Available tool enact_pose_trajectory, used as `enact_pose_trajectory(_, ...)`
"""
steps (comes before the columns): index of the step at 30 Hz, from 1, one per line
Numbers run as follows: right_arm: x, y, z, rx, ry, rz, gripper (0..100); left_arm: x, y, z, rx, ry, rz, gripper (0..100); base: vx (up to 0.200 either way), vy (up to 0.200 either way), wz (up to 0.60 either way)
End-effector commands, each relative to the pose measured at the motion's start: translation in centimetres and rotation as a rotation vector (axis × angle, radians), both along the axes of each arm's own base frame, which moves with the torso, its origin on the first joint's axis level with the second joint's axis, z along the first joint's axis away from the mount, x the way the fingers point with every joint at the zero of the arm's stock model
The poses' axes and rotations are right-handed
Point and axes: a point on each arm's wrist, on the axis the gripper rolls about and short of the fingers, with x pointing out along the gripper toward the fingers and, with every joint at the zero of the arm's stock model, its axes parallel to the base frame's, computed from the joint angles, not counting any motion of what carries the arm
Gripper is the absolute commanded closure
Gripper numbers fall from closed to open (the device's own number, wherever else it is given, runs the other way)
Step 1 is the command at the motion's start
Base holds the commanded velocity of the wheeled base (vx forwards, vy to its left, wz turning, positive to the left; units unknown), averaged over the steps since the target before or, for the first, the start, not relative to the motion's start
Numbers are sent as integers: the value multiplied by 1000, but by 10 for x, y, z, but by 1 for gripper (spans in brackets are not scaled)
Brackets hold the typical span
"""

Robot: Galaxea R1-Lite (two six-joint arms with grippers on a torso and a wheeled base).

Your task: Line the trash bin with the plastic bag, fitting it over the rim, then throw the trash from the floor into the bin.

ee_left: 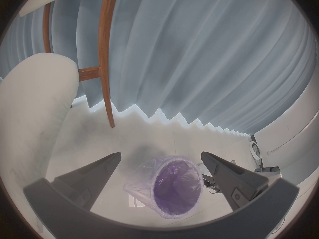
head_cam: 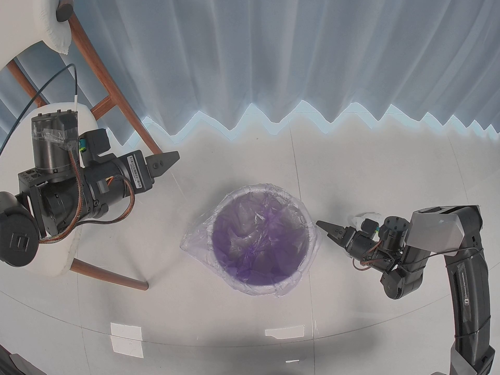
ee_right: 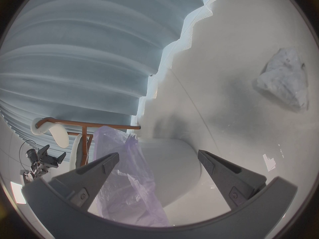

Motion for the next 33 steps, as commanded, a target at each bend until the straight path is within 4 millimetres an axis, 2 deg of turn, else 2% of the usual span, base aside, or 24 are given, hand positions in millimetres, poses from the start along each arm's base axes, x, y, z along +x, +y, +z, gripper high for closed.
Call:
enact_pose_trajectory(1, 2, 12, -5, 11, -15, 25, 0, 1, 4, -2, 3, 7, 13, 0, 0, 0, 0)
enact_pose_trajectory(6, -2, 28, -7, 23, 2, 56, 0, -2, 6, -8, 13, 23, 15, 0, 0, 0, 0)
enact_pose_trajectory(11, -5, 41, -7, 58, 39, -9, 0, -5, 7, -9, 16, 26, 15, 0, 0, 0, 0)
enact_pose_trajectory(12, -5, 43, -7, 70, 49, -23, 100, -5, 7, -9, 16, 26, 16, 0, 0, 0, 0)
enact_pose_trajectory(18, -6, 46, -5, 79, 54, -48, 100, -5, 7, -9, 16, 26, 16, 0, 0, 0, 0)
enact_pose_trajectory(28, -4, 41, -9, 45, 36, -89, 100, -8, 9, -11, 21, 31, 20, 0, 0, 0, 0)
enact_pose_trajectory(31, -2, 34, -20, -39, -8, -94, 100, -8, 10, -11, 21, 31, 20, 0, 0, 0, 0)
enact_pose_trajectory(33, 1, 28, -36, -142, -64, -91, 100, -9, 10, -10, 19, 27, 22, 0, 0, 0, 0)
